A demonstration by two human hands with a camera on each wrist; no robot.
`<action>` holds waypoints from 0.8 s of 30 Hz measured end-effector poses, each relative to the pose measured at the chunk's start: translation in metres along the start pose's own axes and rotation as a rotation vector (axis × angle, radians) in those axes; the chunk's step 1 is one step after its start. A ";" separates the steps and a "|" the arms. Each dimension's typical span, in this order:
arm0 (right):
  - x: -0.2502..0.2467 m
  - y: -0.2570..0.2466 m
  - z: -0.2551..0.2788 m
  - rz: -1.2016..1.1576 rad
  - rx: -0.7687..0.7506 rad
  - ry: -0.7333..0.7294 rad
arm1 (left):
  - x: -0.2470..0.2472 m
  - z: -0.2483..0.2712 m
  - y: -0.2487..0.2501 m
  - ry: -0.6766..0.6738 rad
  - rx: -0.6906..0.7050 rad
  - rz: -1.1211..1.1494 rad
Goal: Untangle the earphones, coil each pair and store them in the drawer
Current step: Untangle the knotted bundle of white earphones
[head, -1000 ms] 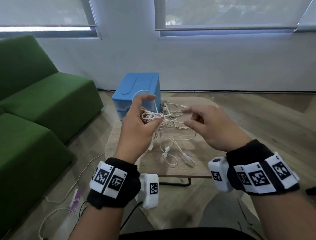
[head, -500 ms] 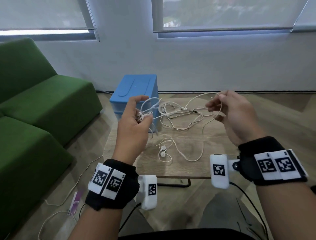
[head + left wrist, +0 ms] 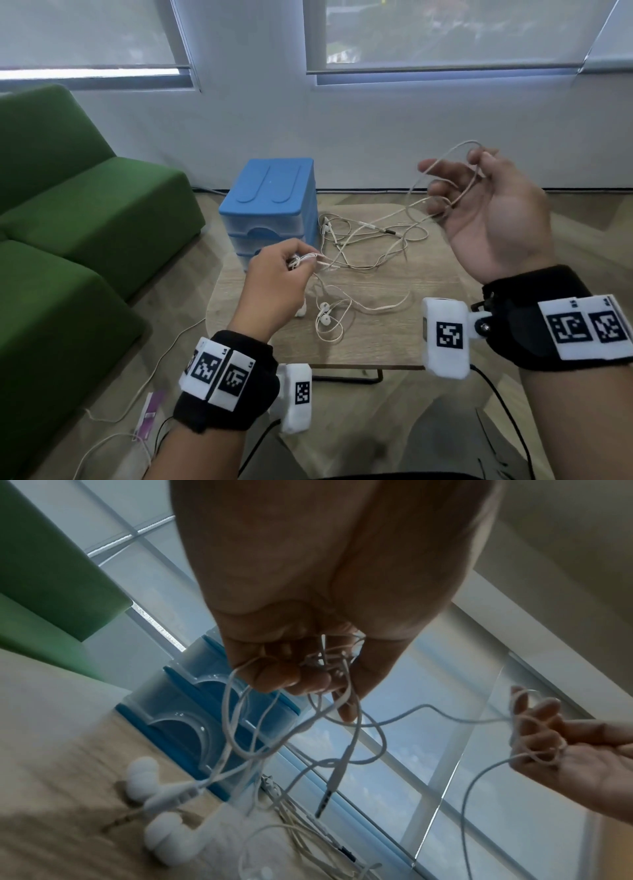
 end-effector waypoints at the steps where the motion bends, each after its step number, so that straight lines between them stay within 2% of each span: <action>1: -0.004 -0.003 -0.002 -0.032 -0.024 0.053 | -0.001 0.000 -0.001 0.002 -0.006 -0.009; 4: -0.021 -0.009 -0.007 -0.068 -0.073 0.202 | -0.005 0.001 -0.002 0.019 -0.017 -0.017; 7: -0.033 -0.005 -0.010 0.000 -0.086 0.327 | -0.006 -0.001 -0.003 0.046 -0.022 -0.029; 10: -0.034 0.008 -0.006 0.086 -0.037 0.342 | -0.004 -0.001 -0.003 0.053 -0.031 -0.017; 14: -0.018 0.024 0.004 0.198 0.046 0.237 | -0.002 0.001 0.003 0.001 -0.012 -0.022; 16: -0.007 0.031 0.007 0.346 0.064 0.142 | -0.001 0.001 0.006 -0.050 0.004 -0.084; 20: 0.012 0.033 0.010 0.690 -0.015 -0.032 | -0.004 0.003 0.015 -0.136 0.072 -0.222; 24: 0.036 0.023 0.018 0.856 -0.134 -0.273 | -0.006 0.003 0.021 -0.179 0.135 -0.322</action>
Point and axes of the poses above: each hand's wrist, its own z-axis away from the middle knuckle, its own x-axis out of the palm, y = z × x, the point moved 3 cm from there along -z, towards the middle knuckle, and after that the axes turned 5 degrees about y, right-handed, at the moved point
